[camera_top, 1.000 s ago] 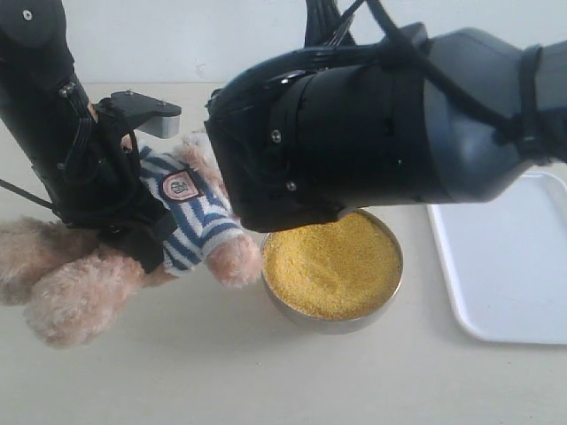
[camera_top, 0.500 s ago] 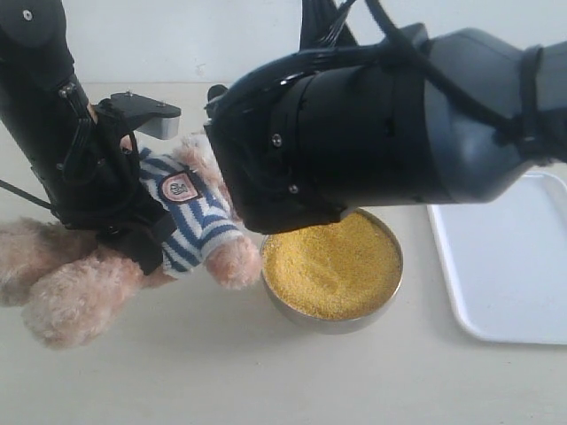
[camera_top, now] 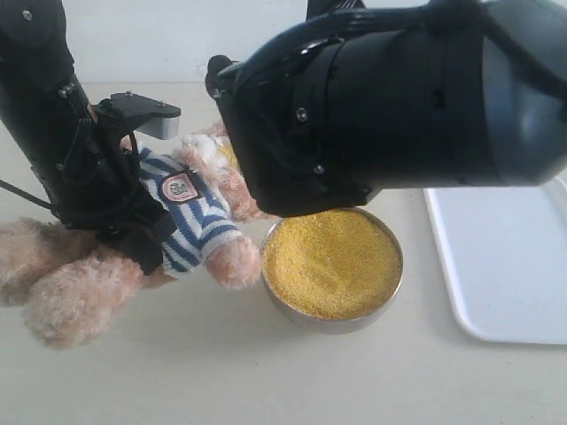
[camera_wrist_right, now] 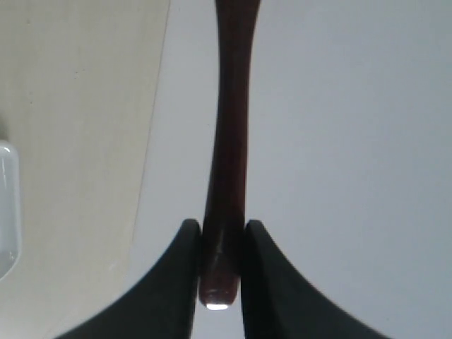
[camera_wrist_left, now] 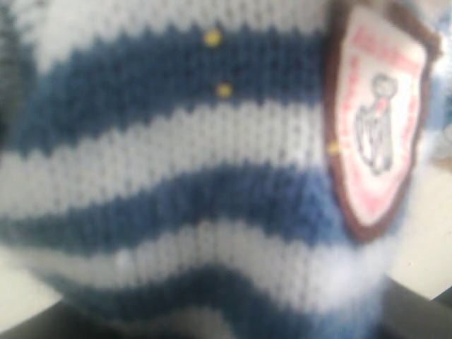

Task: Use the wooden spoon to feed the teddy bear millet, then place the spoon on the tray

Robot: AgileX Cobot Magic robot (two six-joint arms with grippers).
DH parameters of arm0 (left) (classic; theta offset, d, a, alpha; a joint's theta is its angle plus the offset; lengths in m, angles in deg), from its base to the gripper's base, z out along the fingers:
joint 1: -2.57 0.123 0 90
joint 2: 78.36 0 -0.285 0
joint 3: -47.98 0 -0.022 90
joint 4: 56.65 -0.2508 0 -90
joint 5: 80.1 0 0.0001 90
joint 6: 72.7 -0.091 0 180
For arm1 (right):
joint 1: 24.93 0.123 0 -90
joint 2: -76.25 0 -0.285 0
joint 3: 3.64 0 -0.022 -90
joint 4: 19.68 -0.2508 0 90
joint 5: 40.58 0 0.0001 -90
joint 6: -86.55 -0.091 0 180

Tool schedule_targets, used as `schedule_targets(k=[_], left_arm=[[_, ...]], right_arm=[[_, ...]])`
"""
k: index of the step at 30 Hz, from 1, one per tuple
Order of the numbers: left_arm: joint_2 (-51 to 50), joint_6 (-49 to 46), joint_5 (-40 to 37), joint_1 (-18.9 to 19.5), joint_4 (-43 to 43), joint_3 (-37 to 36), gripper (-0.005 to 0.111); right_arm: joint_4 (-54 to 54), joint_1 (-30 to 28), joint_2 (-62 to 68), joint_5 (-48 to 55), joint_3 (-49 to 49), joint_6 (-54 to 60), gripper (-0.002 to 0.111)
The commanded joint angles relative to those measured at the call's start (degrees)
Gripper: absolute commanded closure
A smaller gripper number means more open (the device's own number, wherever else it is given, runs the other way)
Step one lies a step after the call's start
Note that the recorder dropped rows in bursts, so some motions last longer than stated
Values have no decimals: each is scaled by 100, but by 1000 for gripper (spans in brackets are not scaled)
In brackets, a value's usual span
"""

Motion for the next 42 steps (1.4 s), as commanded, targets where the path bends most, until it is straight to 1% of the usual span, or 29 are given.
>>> schedule_targets(k=[1,8,10,18,27,30,33,36,42], left_arm=[[27,-29,-8,-11,12,34,103],[27,-29,-8,-11,12,34,103],[27,-29,-8,-11,12,34,103],[27,-29,-8,-11,12,34,103],[27,-16,-20,-11,12,34,103],[27,-16,-20,-11,12,34,103],[27,-16,-31,-11,12,34,103],[27,-16,-31,-11,12,34,103],[27,-16,-6,-11,12,34,103]], right_arm=[[106,1,-114,42,9,-28,109],[93,1,-113,42,9,-28,109],[-67,1,-113,42,9,-28,109],[-1612,1,-113,42,9,-105,109],[-2680,-23,-142,42,9,-1061,109],[-3168,-231,-257,42,9,-1311,109],[-3923,-655,-478,42,9,-1267,109],[-4640,-1236,-801,42,9,-1125,109],[-6198,-2335,-1400,42,9,-327,109]])
